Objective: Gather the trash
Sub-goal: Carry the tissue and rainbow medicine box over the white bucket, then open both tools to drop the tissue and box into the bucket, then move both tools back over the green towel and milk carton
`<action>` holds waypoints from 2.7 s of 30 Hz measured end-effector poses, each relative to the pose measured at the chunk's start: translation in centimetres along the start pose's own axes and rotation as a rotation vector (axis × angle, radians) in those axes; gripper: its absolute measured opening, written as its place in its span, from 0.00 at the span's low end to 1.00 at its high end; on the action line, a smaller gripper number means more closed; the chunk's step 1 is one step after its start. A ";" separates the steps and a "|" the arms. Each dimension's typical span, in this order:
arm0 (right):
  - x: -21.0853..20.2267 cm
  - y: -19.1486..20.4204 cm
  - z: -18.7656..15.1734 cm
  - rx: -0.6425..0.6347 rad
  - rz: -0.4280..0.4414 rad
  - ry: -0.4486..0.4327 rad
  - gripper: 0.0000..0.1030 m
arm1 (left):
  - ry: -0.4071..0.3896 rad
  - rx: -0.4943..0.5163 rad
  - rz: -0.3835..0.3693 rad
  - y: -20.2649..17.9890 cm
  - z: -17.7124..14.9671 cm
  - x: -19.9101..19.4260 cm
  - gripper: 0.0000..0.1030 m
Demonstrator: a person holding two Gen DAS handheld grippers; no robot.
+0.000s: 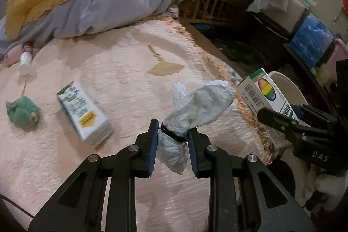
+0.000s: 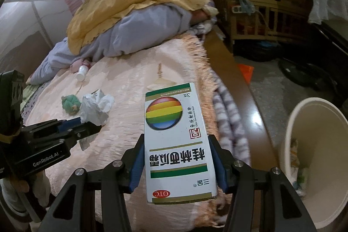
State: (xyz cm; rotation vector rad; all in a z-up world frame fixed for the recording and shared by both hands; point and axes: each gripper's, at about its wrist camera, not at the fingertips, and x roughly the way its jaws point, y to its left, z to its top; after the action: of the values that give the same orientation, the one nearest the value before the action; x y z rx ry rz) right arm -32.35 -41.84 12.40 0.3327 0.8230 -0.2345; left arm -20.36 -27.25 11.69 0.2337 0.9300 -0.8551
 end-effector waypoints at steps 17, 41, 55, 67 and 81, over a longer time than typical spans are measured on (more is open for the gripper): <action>-3.2 -8.2 -1.4 0.150 -0.111 -0.027 0.51 | 0.055 0.121 -0.137 -8.5 2.3 3.6 0.23; -6.5 -20.5 -5.5 0.406 -0.290 -0.033 0.51 | 0.173 0.241 -0.346 -20.8 4.9 9.6 0.23; -7.3 -22.6 -6.3 0.490 -0.329 -0.041 0.69 | 0.173 0.167 -0.482 -22.0 5.9 10.4 0.55; -6.0 -19.5 -5.2 0.425 -0.268 -0.035 0.69 | 0.103 0.151 -0.315 -17.0 4.9 7.7 0.55; -2.9 -9.9 -1.5 0.258 -0.132 -0.039 0.69 | 0.006 0.047 -0.055 -6.8 2.6 3.5 0.55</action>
State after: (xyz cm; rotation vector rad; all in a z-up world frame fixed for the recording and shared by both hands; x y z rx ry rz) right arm -38.56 -50.21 11.66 0.5150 0.7779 -0.4710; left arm -22.69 -34.92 11.67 0.2519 0.9262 -0.9278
